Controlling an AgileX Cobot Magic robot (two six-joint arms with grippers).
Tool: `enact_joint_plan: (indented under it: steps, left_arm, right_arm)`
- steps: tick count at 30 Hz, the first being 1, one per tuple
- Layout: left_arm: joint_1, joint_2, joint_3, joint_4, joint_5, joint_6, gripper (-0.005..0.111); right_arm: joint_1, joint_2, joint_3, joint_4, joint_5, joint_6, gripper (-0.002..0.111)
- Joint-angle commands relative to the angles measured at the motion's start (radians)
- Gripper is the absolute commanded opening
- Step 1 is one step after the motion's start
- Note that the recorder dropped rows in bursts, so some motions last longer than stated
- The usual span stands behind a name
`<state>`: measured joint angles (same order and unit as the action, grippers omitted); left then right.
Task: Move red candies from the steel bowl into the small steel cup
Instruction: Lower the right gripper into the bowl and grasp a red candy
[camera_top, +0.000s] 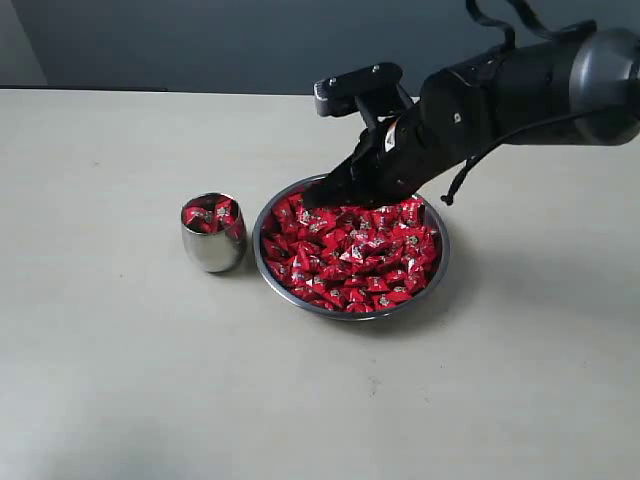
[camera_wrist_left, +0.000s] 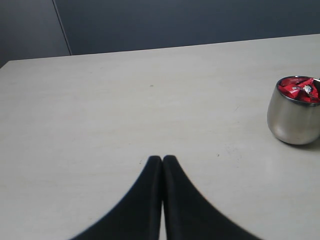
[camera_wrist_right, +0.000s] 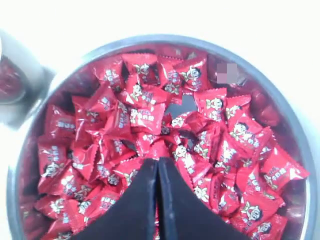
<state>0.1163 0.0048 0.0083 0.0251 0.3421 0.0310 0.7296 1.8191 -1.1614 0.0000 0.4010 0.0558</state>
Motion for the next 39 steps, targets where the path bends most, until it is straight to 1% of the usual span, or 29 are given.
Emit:
enact_joint_plan:
  steps: [1, 3, 4, 7, 9, 10, 12, 15, 20, 28, 30, 33, 35, 39]
  left_arm:
    - [-0.008, -0.005, -0.008, 0.002, -0.005, -0.002, 0.0]
    - [-0.008, -0.005, -0.008, 0.002, -0.005, -0.002, 0.0]
    - [-0.008, -0.005, -0.008, 0.002, -0.005, -0.002, 0.0]
    - [-0.008, -0.005, -0.008, 0.002, -0.005, -0.002, 0.0]
    - [-0.008, -0.005, -0.008, 0.002, -0.005, -0.002, 0.0]
    - [-0.008, -0.005, -0.008, 0.002, -0.005, -0.002, 0.0]
    - [-0.008, -0.005, -0.008, 0.002, -0.005, -0.002, 0.0]
    - [-0.008, -0.005, -0.008, 0.002, -0.005, -0.002, 0.0]
    - [-0.008, -0.005, -0.008, 0.002, -0.005, -0.002, 0.0]
    - [-0.008, -0.005, -0.008, 0.002, -0.005, -0.002, 0.0]
    - [-0.008, -0.005, -0.008, 0.002, -0.005, -0.002, 0.0]
    - [-0.008, -0.005, -0.008, 0.002, -0.005, -0.002, 0.0]
    - [-0.008, -0.005, -0.008, 0.002, -0.005, -0.002, 0.0]
    - [-0.008, -0.005, -0.008, 0.002, -0.005, -0.002, 0.0]
  right_arm:
    - [0.006, -0.023, 0.002, 0.006, 0.038, -0.004, 0.001]
    - [0.006, -0.007, 0.002, 0.006, 0.055, -0.004, 0.002]
    - [0.006, 0.004, 0.002, 0.006, 0.057, -0.004, 0.005]
    - [0.006, 0.045, 0.002, 0.0, 0.045, -0.004, 0.025]
    - [0.006, 0.073, 0.002, -0.014, 0.006, -0.004, 0.043]
    - [0.004, 0.085, 0.002, -0.016, -0.02, -0.004, 0.048]
    - [-0.001, 0.106, 0.0, -0.016, -0.069, -0.004, 0.051]
    - [-0.015, 0.128, -0.006, -0.014, -0.119, 0.0, 0.05]
    - [-0.054, 0.179, -0.046, 0.01, -0.124, 0.006, 0.05]
    - [-0.054, 0.272, -0.127, 0.031, -0.142, 0.006, 0.049]
    - [-0.054, 0.289, -0.138, 0.031, -0.14, 0.006, 0.037]
    - [-0.054, 0.293, -0.14, 0.031, -0.14, 0.006, -0.001]
    - [-0.054, 0.282, -0.14, 0.028, -0.14, 0.015, 0.001]
    - [-0.054, 0.239, -0.14, 0.024, -0.113, 0.015, -0.001]
